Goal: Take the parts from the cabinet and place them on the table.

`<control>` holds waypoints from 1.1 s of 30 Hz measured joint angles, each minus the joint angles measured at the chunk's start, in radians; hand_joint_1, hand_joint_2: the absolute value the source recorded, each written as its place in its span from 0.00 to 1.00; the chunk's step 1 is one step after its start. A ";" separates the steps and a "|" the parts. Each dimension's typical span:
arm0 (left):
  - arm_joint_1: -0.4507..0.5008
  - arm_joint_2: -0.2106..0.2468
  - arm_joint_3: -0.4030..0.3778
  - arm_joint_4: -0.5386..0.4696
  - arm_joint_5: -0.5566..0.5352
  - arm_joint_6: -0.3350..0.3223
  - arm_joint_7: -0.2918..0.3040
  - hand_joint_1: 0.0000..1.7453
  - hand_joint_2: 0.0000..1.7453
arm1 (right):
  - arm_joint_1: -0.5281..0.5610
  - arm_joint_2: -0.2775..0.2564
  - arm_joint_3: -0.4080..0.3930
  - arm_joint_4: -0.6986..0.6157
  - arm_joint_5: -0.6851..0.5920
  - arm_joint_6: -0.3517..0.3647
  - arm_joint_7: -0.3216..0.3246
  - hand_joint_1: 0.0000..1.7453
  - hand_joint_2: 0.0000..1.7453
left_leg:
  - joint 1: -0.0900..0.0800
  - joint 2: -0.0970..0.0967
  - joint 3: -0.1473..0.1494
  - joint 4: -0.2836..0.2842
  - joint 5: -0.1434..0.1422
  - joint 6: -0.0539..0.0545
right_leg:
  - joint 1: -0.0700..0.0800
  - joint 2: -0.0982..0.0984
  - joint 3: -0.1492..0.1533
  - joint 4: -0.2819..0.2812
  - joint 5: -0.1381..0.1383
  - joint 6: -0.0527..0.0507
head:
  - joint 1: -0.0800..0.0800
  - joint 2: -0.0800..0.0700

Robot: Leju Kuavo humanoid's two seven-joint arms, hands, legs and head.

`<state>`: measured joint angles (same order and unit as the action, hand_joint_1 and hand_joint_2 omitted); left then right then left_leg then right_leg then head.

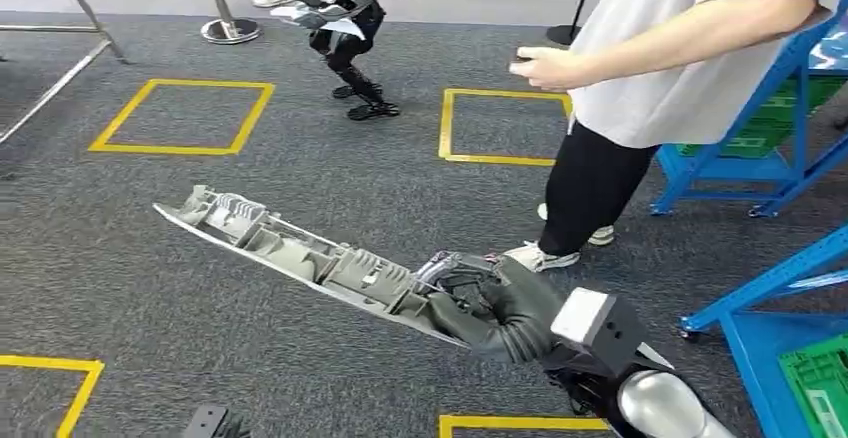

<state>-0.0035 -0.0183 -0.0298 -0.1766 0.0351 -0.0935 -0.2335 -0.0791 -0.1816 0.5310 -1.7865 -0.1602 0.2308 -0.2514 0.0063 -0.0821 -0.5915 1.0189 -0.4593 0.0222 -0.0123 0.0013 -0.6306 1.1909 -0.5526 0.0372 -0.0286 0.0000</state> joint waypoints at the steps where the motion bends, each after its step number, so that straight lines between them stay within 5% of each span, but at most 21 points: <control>1: -0.001 0.000 0.000 0.000 0.002 0.000 0.000 0.00 0.00 | -0.007 0.000 0.002 0.000 0.000 0.002 0.000 1.00 1.00 | 0.001 -0.014 0.000 0.004 0.000 -0.004 | -0.005 0.024 0.048 -0.098 0.047 0.000 | 0.000 0.000; 2: -0.001 0.000 0.000 0.000 0.003 0.000 0.000 0.00 0.00 | -0.015 0.000 0.004 0.000 0.000 0.007 0.000 1.00 1.00 | 0.002 -0.024 -0.004 0.006 0.000 -0.009 | -0.011 0.070 0.075 -0.154 0.044 0.001 | -0.001 0.000; 3: -0.003 0.000 0.000 0.000 0.006 0.001 0.000 0.00 0.00 | -0.021 0.000 0.007 0.002 -0.001 0.010 -0.002 1.00 1.00 | -0.001 -0.036 -0.013 0.012 0.001 -0.020 | -0.006 0.082 0.075 -0.167 0.043 0.000 | 0.000 0.000; 6: 0.006 0.001 0.000 0.002 0.018 0.001 -0.003 0.00 0.00 | -0.041 0.003 0.016 0.010 -0.005 0.021 0.000 1.00 1.00 | 0.006 -0.065 -0.024 -0.003 0.016 -0.044 | 0.003 0.049 0.070 -0.165 0.050 -0.020 | 0.000 0.000; 7: 0.008 0.004 0.000 0.004 0.019 0.002 -0.003 0.00 0.00 | -0.047 0.006 0.020 0.014 -0.006 0.023 0.000 1.00 1.00 | 0.007 -0.068 -0.028 -0.002 0.017 -0.048 | -0.006 0.033 0.071 -0.176 0.057 -0.030 | 0.000 0.000; 9: 0.007 0.003 0.000 0.003 0.022 0.002 -0.006 0.00 0.00 | -0.054 0.008 0.023 0.018 -0.010 0.027 -0.002 1.00 1.00 | 0.000 0.034 -0.063 0.077 -0.041 -0.050 | -0.003 0.008 0.071 -0.181 0.060 -0.042 | -0.009 0.000; 10: 0.004 0.003 0.000 0.003 0.024 0.003 -0.010 0.00 0.00 | -0.054 0.009 0.023 0.021 -0.010 0.028 -0.003 1.00 1.00 | 0.001 0.059 -0.099 0.158 -0.086 -0.054 | 0.001 -0.008 0.071 -0.181 0.059 -0.044 | -0.009 0.000; 12: 0.003 0.003 0.000 0.003 0.027 0.003 -0.013 0.00 0.00 | -0.054 0.008 0.026 0.027 -0.010 0.028 -0.001 1.00 1.00 | 0.002 0.072 -0.160 0.300 -0.142 -0.057 | 0.005 -0.041 0.071 -0.180 0.057 -0.047 | -0.009 0.000; 13: 0.005 0.003 0.000 0.004 0.029 0.003 -0.013 0.00 0.00 | -0.054 0.008 0.029 0.031 -0.011 0.031 -0.001 1.00 1.00 | 0.003 0.073 -0.161 0.311 -0.137 -0.057 | 0.006 -0.055 0.071 -0.180 0.057 -0.046 | -0.009 0.000; 15: 0.008 0.003 0.000 0.004 0.034 0.004 -0.013 0.00 0.00 | -0.055 0.008 0.033 0.033 -0.014 0.036 -0.002 1.00 1.00 | 0.003 0.080 -0.097 0.203 -0.076 -0.057 | 0.006 -0.078 0.071 -0.178 0.056 -0.045 | -0.009 0.000; 16: 0.008 0.005 0.000 0.004 0.036 0.005 -0.015 0.00 0.00 | -0.058 0.008 0.036 0.033 -0.014 0.040 -0.003 1.00 1.00 | 0.003 0.101 -0.036 0.097 -0.033 -0.055 | 0.005 -0.090 0.073 -0.176 0.053 -0.041 | -0.009 0.000; 17: 0.007 0.006 0.001 0.003 0.037 0.008 -0.015 0.00 0.00 | -0.062 0.008 0.038 0.033 -0.014 0.042 -0.003 1.00 1.00 | 0.001 0.148 0.007 0.013 -0.023 -0.051 | 0.009 -0.099 0.074 -0.172 0.050 -0.036 | -0.009 0.000; 22: 0.009 0.005 0.001 0.005 0.046 0.010 -0.017 0.00 0.00 | -0.070 0.008 0.048 0.033 -0.016 0.046 -0.003 1.00 1.00 | -0.006 0.104 0.004 0.003 -0.016 -0.014 | 0.013 -0.136 0.083 -0.176 0.046 -0.008 | -0.007 0.000; 23: 0.012 0.005 0.002 0.005 0.048 0.010 -0.018 0.00 0.00 | -0.073 0.008 0.050 0.034 -0.015 0.046 -0.002 1.00 1.00 | -0.001 0.094 0.008 -0.001 -0.012 -0.008 | 0.006 -0.099 0.082 -0.164 0.035 -0.001 | -0.007 0.000; 25: 0.008 0.008 0.004 0.005 0.053 0.013 -0.019 0.00 0.00 | -0.074 0.008 0.050 0.034 -0.017 0.047 -0.004 1.00 1.00 | 0.002 0.076 0.004 -0.002 -0.008 -0.001 | 0.003 -0.022 0.026 -0.043 -0.040 0.006 | -0.002 0.000; 27: 0.006 0.006 0.008 0.005 0.055 0.013 -0.019 0.00 0.00 | -0.073 0.008 0.054 0.040 -0.017 0.049 -0.003 1.00 1.00 | 0.001 0.050 0.000 -0.001 -0.007 0.002 | 0.004 -0.008 -0.056 0.122 -0.104 0.008 | -0.002 0.000; 28: 0.007 0.006 0.010 0.005 0.055 0.013 -0.019 0.00 0.00 | -0.071 0.008 0.055 0.042 -0.017 0.049 -0.003 1.00 1.00 | 0.001 0.037 0.000 -0.001 -0.006 0.002 | 0.004 -0.008 -0.073 0.149 -0.102 0.007 | -0.002 0.000; 29: 0.009 0.006 0.010 0.005 0.055 0.013 -0.019 0.00 0.00 | -0.071 0.007 0.056 0.045 -0.017 0.050 -0.003 1.00 1.00 | 0.001 0.022 0.000 0.000 -0.005 0.001 | 0.004 -0.007 -0.063 0.123 -0.073 0.004 | -0.002 0.000; 31: 0.009 0.006 0.012 0.006 0.058 0.013 -0.021 0.00 0.00 | -0.071 0.006 0.056 0.047 -0.017 0.053 -0.003 1.00 1.00 | 0.002 -0.007 0.001 0.002 -0.004 -0.002 | 0.003 0.007 0.010 -0.034 0.018 -0.003 | -0.002 0.000; 32: 0.008 0.005 0.014 0.006 0.058 0.012 -0.021 0.00 0.00 | -0.072 0.006 0.056 0.047 -0.017 0.055 -0.003 1.00 1.00 | 0.003 -0.019 0.000 0.005 -0.004 -0.005 | 0.000 0.045 0.057 -0.131 0.060 -0.007 | -0.002 0.000; 33: 0.006 0.003 0.016 0.006 0.059 0.012 -0.022 0.00 0.00 | -0.072 0.006 0.056 0.047 -0.018 0.058 -0.003 1.00 1.00 | 0.000 -0.030 -0.006 0.008 -0.003 -0.012 | -0.002 0.095 0.073 -0.170 0.045 -0.009 | -0.002 0.000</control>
<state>0.0027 -0.0149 -0.0133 -0.1709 0.0939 -0.0813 -0.2552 -0.1515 -0.1755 0.5871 -1.7395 -0.1778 0.2888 -0.2548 0.0059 -0.1126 -0.5980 1.0271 -0.4620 0.0102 -0.0141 0.0963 -0.5580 1.0208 -0.5075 0.0277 -0.0309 0.0000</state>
